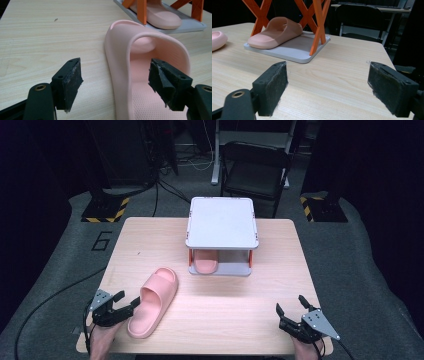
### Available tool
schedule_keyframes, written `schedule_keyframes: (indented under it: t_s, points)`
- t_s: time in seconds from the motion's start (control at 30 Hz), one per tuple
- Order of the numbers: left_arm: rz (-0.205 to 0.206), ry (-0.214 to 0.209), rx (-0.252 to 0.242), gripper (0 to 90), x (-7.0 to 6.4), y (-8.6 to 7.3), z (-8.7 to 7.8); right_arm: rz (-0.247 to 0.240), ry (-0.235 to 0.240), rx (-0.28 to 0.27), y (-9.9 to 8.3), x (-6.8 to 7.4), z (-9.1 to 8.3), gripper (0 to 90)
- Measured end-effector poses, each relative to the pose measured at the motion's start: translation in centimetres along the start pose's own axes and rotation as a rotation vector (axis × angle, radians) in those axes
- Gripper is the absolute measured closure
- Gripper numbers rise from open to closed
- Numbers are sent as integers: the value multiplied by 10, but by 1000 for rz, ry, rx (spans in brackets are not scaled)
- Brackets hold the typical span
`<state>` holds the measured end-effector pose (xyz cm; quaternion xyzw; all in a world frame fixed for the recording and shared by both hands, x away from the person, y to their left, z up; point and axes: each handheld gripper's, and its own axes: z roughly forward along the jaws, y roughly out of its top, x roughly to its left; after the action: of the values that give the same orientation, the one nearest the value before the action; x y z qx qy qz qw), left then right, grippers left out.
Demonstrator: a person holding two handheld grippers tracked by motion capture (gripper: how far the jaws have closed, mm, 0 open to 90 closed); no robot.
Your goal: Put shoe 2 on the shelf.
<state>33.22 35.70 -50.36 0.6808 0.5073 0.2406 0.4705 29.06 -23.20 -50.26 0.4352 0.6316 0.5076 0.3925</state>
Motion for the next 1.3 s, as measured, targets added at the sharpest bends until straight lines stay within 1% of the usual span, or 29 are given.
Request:
schedule_keyframes:
  t_s: [0.03,0.1,0.17,0.2,0.23,0.27,0.3,0.33,0.37,0.4,0.43,0.47,0.5,0.53,0.57,0.6,0.63,0.67,0.7,0.73,0.77,0.8,0.83,0.87,1.0,1.03,1.07,1.27,1.3]
  points:
    - [2,4,11,259,0,1,1,-8,6,2,0,0,0,157]
    - [9,30,32,228,-2,5,5,0,-2,-7,1,0,0,157]
    - [23,47,42,200,-4,7,7,3,-5,-6,0,0,0,158]
    - [23,47,42,191,-4,7,7,3,-5,-6,0,0,0,158]
    - [64,65,54,193,-8,9,11,2,-2,-1,0,0,0,159]
    - [64,65,54,196,-8,9,11,1,-1,4,0,0,0,159]
    - [80,63,61,215,-10,10,14,2,1,1,0,0,0,160]
    - [87,59,70,215,-10,10,16,2,1,1,0,0,0,160]
    - [102,56,77,240,-12,11,21,-4,3,1,0,0,0,160]
    - [102,56,77,242,-12,11,21,-4,3,1,0,0,0,160]
    - [110,50,83,296,-12,11,24,-16,8,5,0,0,0,161]
    - [110,48,75,296,-12,11,26,-16,8,5,0,0,0,161]
    - [110,32,86,395,-12,11,28,-11,5,0,0,0,-1,162]
    - [109,18,95,395,-11,11,29,-11,5,0,0,0,-1,162]
    - [111,8,97,471,-11,10,31,-7,0,-8,0,-2,-2,162]
    - [113,-5,106,471,-10,10,32,-7,0,-8,0,-2,-2,162]
    - [105,-4,98,526,-9,8,34,-5,-1,-4,0,-3,-3,163]
    - [105,-4,98,539,-9,8,34,-5,-1,-4,0,-3,-3,163]
    - [102,-18,116,574,-7,8,34,-4,0,-5,0,-3,-3,163]
    - [97,-20,112,574,-6,8,35,-4,0,-5,0,-3,-3,163]
    - [76,-39,116,605,-4,6,36,-5,-2,-4,1,-3,-3,164]
    - [76,-39,116,615,-4,6,36,-5,-2,-4,1,-3,-3,164]
    - [59,-59,112,615,-2,6,36,-1,0,-3,0,-2,-2,164]
    - [50,-66,110,637,-1,5,37,-7,5,-4,0,-2,-2,164]
    - [51,-93,113,695,-1,7,39,-16,6,-1,1,-1,-2,166]
    - [47,-100,110,728,-1,7,40,-16,7,-1,1,0,-1,166]
    - [46,-109,114,728,-1,7,40,-16,7,-1,1,0,-1,166]
    - [49,-84,104,803,-2,8,39,-15,10,1,0,0,-1,169]
    - [56,-79,97,803,-3,8,38,-15,10,0,0,0,-1,169]
